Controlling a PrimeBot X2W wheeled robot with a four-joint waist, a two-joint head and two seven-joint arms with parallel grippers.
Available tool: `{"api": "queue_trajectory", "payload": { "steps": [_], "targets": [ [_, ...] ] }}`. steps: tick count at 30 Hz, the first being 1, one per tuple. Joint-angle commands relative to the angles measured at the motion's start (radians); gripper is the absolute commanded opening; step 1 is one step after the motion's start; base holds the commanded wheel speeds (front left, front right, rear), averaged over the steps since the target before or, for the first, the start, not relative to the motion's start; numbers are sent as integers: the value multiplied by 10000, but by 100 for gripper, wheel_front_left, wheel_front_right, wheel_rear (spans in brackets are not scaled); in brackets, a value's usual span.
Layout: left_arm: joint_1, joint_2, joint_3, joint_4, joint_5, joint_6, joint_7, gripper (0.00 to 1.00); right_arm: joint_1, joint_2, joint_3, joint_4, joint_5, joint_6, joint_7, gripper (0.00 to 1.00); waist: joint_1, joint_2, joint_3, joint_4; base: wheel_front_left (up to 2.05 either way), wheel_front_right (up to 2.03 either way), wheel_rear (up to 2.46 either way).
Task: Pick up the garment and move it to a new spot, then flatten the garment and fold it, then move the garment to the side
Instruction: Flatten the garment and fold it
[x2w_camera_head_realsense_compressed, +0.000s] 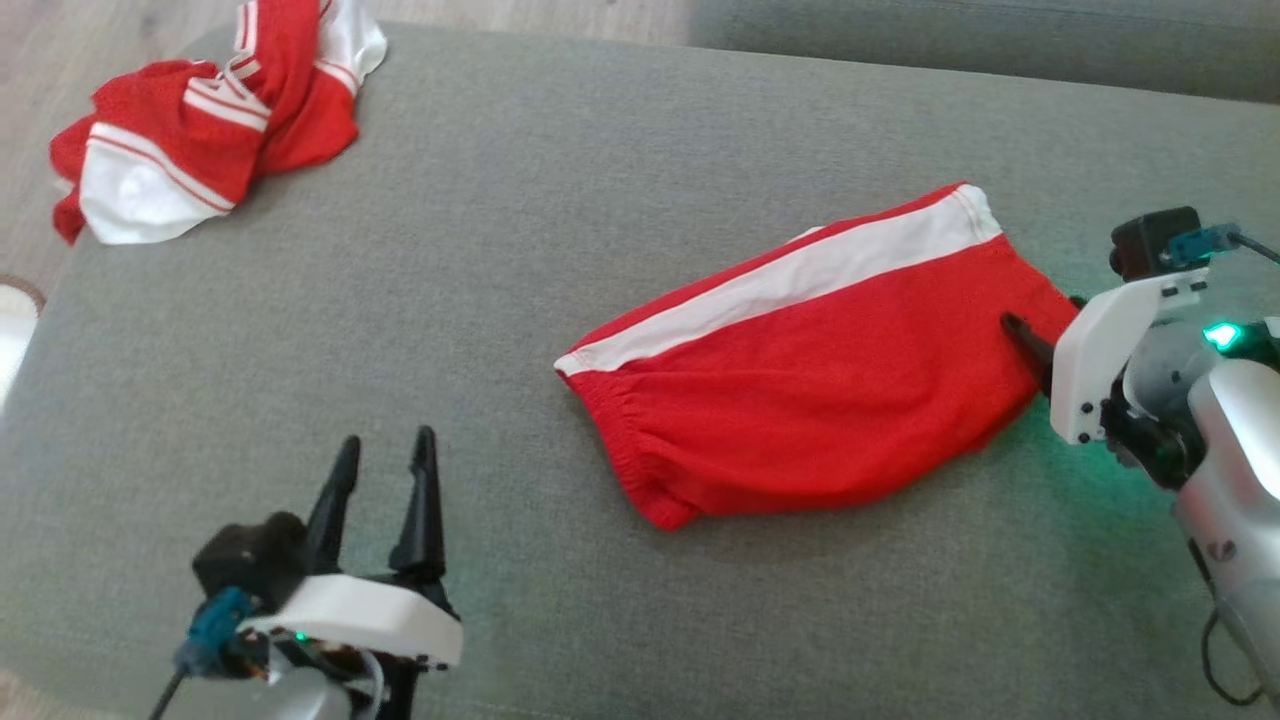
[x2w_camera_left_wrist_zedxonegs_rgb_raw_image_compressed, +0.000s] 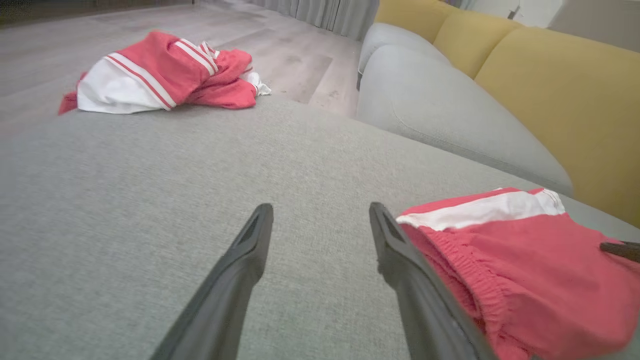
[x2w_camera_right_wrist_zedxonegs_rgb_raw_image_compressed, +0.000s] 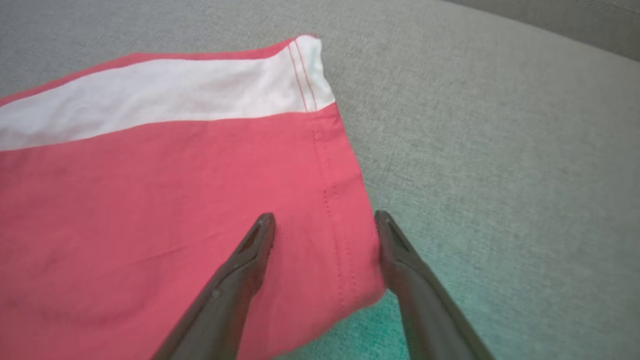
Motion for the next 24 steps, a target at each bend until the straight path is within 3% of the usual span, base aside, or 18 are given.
{"api": "queue_trajectory", "payload": {
  "steps": [1, 9, 10, 12, 15, 24],
  "targets": [
    [-137, 252, 446, -368, 47, 73, -104, 100, -11, -177, 11, -258, 86, -7, 44, 100, 2, -1, 28, 58, 0, 0, 0],
    [173, 476, 740, -791, -83, 340, -158, 100, 266, 68, -135, -106, 398, -7, 519, 100, 2, -1, 148, 81, 0, 0, 0],
    [181, 485, 746, -807, -86, 353, -155, 100, 265, 103, -119, -115, 394, -7, 533, 95, 2, -1, 155, 52, 0, 0, 0],
    [169, 501, 760, -843, -84, 377, -152, 100, 263, 192, -61, -139, 391, -7, 549, 41, 2, -1, 167, -15, 0, 0, 0],
    [138, 532, 800, -903, -71, 411, -176, 100, 251, 354, -60, -243, 372, -7, 207, 0, 2, -1, 155, -141, 0, 0, 0],
    [268, 727, 832, -1084, 72, 550, -260, 100, 693, 1050, -657, -632, -139, -7, -1367, 0, 2, -1, -273, -950, 0, 0, 0]
  ]
}}
